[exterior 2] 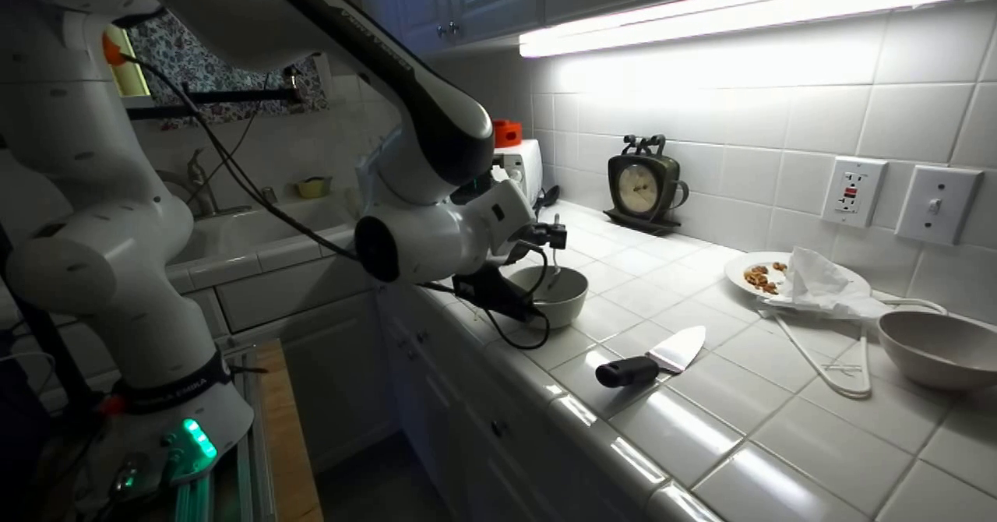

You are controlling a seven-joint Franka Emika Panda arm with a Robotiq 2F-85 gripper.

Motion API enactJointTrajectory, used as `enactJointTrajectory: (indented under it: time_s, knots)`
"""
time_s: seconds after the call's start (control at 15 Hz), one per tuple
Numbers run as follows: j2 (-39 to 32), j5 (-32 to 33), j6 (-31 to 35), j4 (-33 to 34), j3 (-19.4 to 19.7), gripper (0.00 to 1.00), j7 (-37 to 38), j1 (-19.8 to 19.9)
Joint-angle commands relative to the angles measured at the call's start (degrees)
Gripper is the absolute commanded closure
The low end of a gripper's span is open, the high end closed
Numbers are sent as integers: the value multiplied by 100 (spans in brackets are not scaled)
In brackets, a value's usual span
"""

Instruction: Use the spoon to stir up the contents in the bowl

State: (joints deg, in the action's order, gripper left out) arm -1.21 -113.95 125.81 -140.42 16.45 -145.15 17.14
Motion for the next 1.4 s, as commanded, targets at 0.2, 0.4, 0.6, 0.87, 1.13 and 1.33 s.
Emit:
enactJointTrajectory:
  time_s: [0.2,0.4,0.6,0.87,1.13,1.33]
  knots:
    - [-532,-331,-109,328,64,99,-324,-17]
    - [-695,-403,-105,442,75,99,-339,-33]
    - [-817,-447,-151,515,66,99,-341,-58]
    - [-849,-386,-378,466,49,99,-301,-95]
    - [-738,-154,-241,344,55,99,-59,-166]
    - [-580,88,-33,208,95,99,123,-169]
